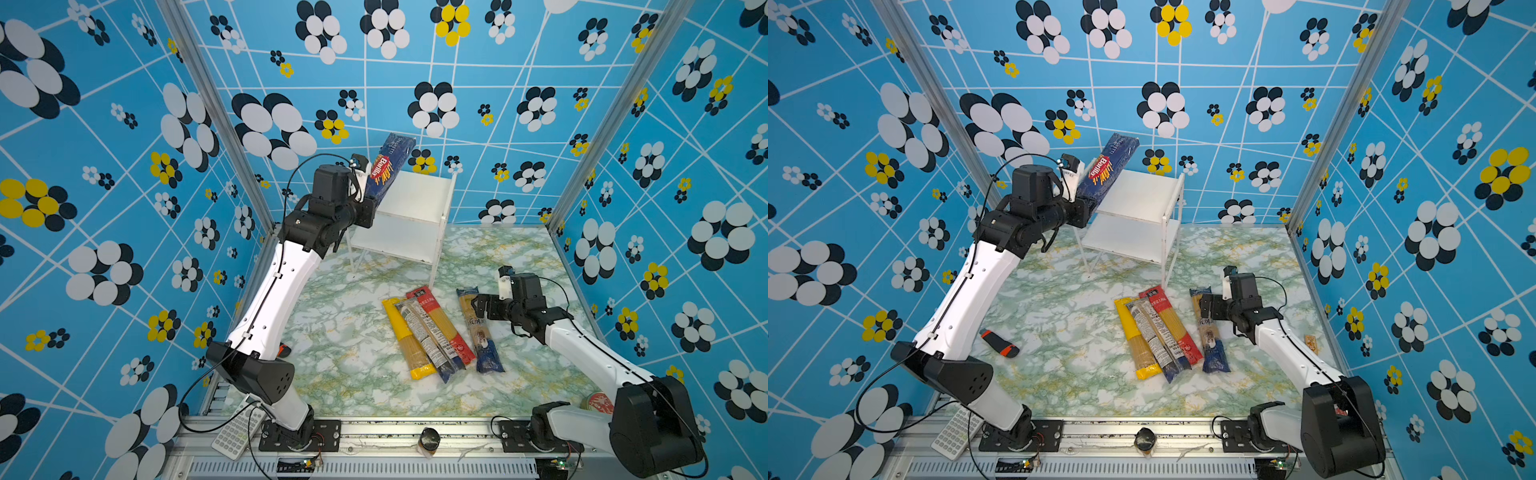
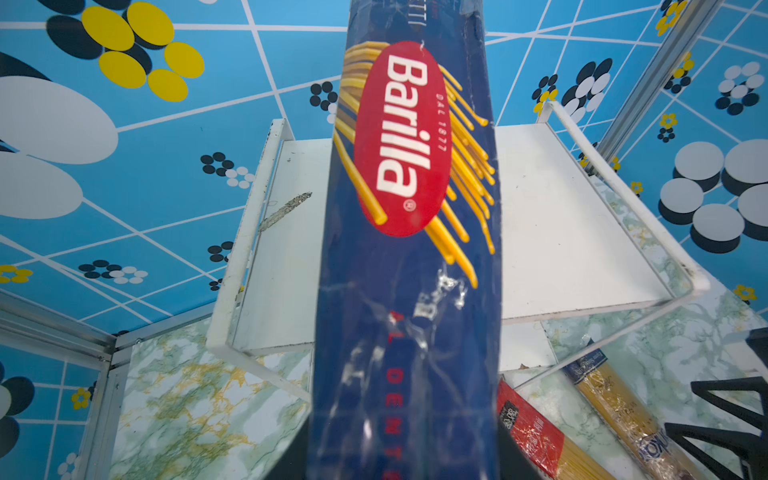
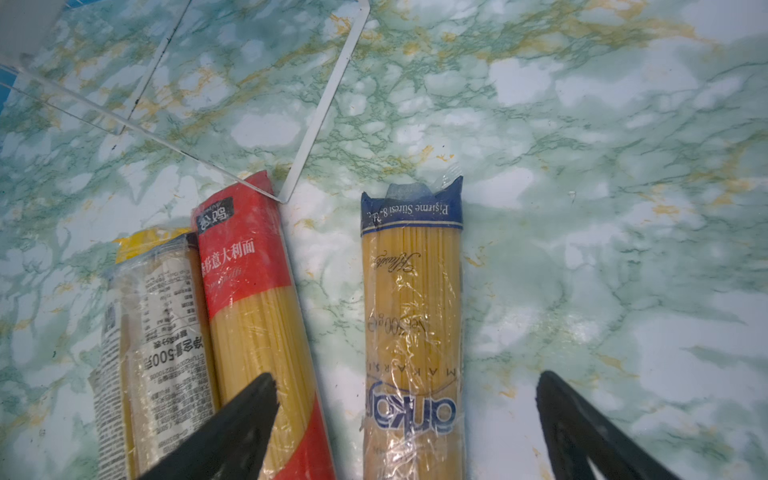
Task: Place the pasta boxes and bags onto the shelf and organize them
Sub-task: 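Lower the Barilla box onto the shelf's top tier and release it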
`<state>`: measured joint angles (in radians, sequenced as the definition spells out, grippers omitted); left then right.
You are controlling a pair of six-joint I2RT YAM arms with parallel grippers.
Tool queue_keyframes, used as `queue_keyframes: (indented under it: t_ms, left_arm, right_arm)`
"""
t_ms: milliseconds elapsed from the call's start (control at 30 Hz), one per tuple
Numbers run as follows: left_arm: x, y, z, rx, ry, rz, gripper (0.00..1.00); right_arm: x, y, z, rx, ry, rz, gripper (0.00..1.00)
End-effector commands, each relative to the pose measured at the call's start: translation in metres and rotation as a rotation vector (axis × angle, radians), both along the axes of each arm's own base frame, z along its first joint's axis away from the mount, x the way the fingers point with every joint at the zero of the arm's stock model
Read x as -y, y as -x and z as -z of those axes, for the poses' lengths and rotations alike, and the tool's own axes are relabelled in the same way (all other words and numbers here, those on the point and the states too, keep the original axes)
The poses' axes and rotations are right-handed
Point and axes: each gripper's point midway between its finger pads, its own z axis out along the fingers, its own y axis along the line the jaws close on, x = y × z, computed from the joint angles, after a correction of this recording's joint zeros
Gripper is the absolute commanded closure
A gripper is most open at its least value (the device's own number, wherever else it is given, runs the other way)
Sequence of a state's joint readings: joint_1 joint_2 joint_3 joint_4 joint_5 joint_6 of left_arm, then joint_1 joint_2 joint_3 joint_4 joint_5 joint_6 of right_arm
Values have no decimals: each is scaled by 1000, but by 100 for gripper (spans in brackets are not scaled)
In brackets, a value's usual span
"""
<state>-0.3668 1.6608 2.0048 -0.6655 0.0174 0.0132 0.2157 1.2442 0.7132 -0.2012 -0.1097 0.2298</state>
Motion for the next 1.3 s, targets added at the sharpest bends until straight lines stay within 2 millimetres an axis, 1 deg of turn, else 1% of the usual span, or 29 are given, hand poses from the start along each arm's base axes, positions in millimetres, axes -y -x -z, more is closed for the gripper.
queue_keyframes:
  t_ms: [0, 200, 333, 533, 767, 833, 933, 1100, 1167, 1233, 1267]
  left_arm:
    - [-12, -8, -85, 278, 44, -58, 100]
    - [-11, -24, -73, 255, 25, -83, 100]
    - [-20, -32, -63, 241, -21, -143, 100]
    - [-28, -41, -53, 226, -53, -193, 100]
    - [-30, -46, -45, 208, -59, -213, 99]
    - [-30, -48, -42, 202, -55, -216, 89]
    - [-28, -50, -37, 192, -51, -214, 79]
    - [-29, -52, -29, 177, -46, -226, 69]
    - [-29, -53, -28, 174, -45, -229, 62]
    - [-28, -54, -26, 170, -44, -230, 58]
    - [-28, -54, -25, 167, -43, -228, 54]
  right_arm:
    - [2, 5, -3, 3, 3, 19, 1]
    - [2, 5, -4, 10, 4, 23, 1]
    - [3, 5, -4, 8, 7, 22, 1]
    - [2, 4, -2, 3, 7, 20, 1]
    - [2, 4, -1, 1, 7, 20, 1]
    - [2, 4, -1, 1, 8, 19, 1]
    - [2, 4, 0, -2, 9, 19, 1]
    - [2, 3, 2, -5, 11, 20, 1]
    - [2, 3, 2, -6, 13, 18, 1]
    - [2, 3, 2, -6, 12, 19, 1]
    - [2, 3, 2, -6, 13, 18, 1]
